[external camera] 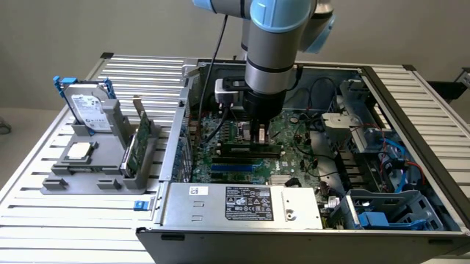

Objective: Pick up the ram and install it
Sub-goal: 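Insert the ram into the slot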

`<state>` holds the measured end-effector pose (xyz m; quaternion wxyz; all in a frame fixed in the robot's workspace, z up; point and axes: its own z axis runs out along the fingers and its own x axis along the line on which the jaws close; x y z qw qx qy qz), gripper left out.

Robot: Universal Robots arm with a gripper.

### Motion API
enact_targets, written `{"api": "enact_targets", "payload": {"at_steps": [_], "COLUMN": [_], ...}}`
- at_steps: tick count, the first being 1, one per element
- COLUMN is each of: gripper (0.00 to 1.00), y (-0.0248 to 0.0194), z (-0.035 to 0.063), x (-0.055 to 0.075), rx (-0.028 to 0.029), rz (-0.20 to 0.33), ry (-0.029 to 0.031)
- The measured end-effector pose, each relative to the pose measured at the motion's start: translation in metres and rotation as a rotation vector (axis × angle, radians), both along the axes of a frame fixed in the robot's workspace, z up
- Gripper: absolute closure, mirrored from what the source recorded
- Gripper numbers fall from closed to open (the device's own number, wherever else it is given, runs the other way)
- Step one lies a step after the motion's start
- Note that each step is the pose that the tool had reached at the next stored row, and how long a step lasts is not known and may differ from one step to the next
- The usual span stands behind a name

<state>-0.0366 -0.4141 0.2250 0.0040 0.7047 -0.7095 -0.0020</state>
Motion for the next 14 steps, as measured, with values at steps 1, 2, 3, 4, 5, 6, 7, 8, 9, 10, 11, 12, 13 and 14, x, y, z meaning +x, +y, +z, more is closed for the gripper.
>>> {"api": "enact_targets", "payload": {"at_steps": [1, 2, 3, 4, 5, 6, 7, 8, 9, 10, 11, 12, 13, 14], "gripper": [0.87, 0.87, 0.87, 0.87, 0.87, 0.87, 0.87, 0.87, 0.87, 0.87, 0.87, 0.87, 0.87, 0.87], "y": [0.0000, 0.0000, 0.0000, 0.0000, 0.0000, 0.0000, 0.0000, 0.0000, 0.0000, 0.0000, 0.0000, 0.0000, 0.0000, 0.0000], "z": [-0.0001, -0.0002, -0.0002, -0.0003, -0.0004, -0.0004, -0.0005, -0.0005, -0.0006, -0.0006, -0.0007, -0.0008, -0.0009, -0.0012], "x": [-0.0001, -0.0002, -0.0003, -0.0004, -0.0004, -0.0005, -0.0005, -0.0005, -0.0005, -0.0005, -0.0005, -0.0005, -0.0005, -0.0005], "rx": [0.0000, 0.0001, 0.0000, 0.0000, 0.0000, 0.0000, 0.0001, 0.0000, 0.0000, 0.0000, 0.0001, 0.0001, 0.0001, 0.0002], "rz": [-0.001, -0.002, -0.004, -0.005, -0.007, -0.008, -0.009, -0.010, -0.011, -0.011, -0.011, -0.011, -0.011, -0.011], "ry": [0.0000, -0.0001, 0.0000, 0.0000, 0.0000, 0.0000, -0.0001, 0.0000, 0.0000, 0.0000, 0.0000, -0.0001, -0.0001, -0.0001]}}
